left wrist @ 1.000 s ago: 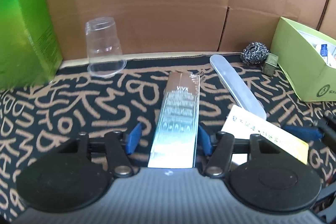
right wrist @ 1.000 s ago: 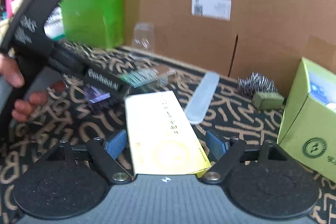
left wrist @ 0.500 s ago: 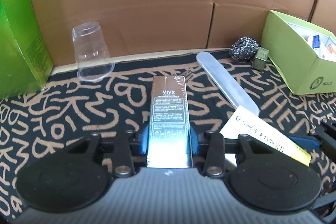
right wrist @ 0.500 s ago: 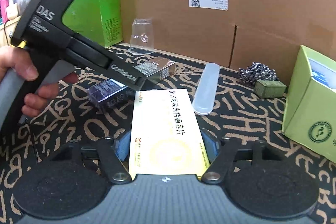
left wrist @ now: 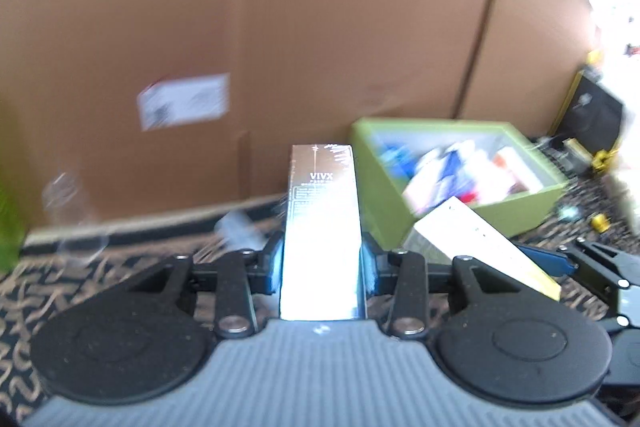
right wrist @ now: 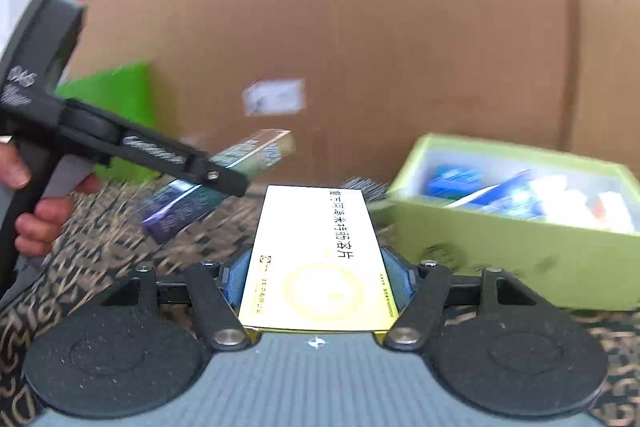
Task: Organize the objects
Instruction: 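Carry the purple-silver and yellow-white boxes over the green shoebox, then lower both boxes into the shoebox and open both tools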
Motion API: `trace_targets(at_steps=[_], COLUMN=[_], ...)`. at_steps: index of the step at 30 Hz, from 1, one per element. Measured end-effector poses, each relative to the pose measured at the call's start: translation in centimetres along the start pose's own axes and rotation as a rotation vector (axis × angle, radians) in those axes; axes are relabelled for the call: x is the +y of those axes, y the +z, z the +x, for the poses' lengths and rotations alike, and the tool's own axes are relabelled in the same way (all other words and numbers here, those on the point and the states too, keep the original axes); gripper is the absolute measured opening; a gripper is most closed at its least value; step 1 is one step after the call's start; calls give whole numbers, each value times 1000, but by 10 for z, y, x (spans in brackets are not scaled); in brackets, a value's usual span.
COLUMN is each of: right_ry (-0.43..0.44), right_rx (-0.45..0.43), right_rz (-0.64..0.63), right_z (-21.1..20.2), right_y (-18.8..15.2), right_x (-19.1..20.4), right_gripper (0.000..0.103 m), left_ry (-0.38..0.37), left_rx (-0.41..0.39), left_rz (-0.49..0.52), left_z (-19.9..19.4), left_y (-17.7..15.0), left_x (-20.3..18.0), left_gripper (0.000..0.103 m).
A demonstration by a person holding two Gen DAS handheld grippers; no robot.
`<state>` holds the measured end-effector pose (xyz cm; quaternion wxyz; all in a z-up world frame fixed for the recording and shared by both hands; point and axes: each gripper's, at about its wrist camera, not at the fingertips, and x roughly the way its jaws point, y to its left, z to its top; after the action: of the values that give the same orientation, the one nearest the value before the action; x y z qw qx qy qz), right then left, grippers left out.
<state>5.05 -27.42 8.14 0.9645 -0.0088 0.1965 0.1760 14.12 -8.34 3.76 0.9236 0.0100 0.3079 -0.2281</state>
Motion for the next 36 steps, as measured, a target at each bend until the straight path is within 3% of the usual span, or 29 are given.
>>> trace_targets(at_steps=[8,12,15,17,18,21,24,27,28,32,33,36], right_ry=[-294,-416,-439,-451,-447,-449,-465,-501,-491,-340,-275,-103], right_rx=[-147,-187,-184,-184,-158,-33,-56,-103,-130,-205,-210,-174], right_rz=[87,103,129,129,120,105,108,116,117,90,80,51], right_z=[-22,-8,11,29,40,64,65,54,46,28,28,43], right_y=[28,36,40,38,36,26,13,15,18,33,36,37], right_x=[-75,-112,-136,-148,-154,-160,-158,-147,-141,-102,-87,-47], right_gripper=[71,71,71,72,83,86,86,86,86,86,82,59], left_ry=[-120,-95,-92,-57,-29,-40,-32,6,31,154,177,219], left_rx=[-25,-10,1,-23,-44,-56,-72,-115,-132,-132,-125,-110], left_rz=[68,81,97,116,107,94,77,50,32,-33,-53,-108], left_z=[48,89,122,131,131,123,110,87,78,50,44,32], left_y=[52,65,66,59,54,42,36,34,32,29,26,14], left_x=[-77,-102,-105,-105,-103,-85,-68,-53,-44,-13,-3,28], left_gripper=[38,38,39,81,85,86,87,96,102,103,103,103])
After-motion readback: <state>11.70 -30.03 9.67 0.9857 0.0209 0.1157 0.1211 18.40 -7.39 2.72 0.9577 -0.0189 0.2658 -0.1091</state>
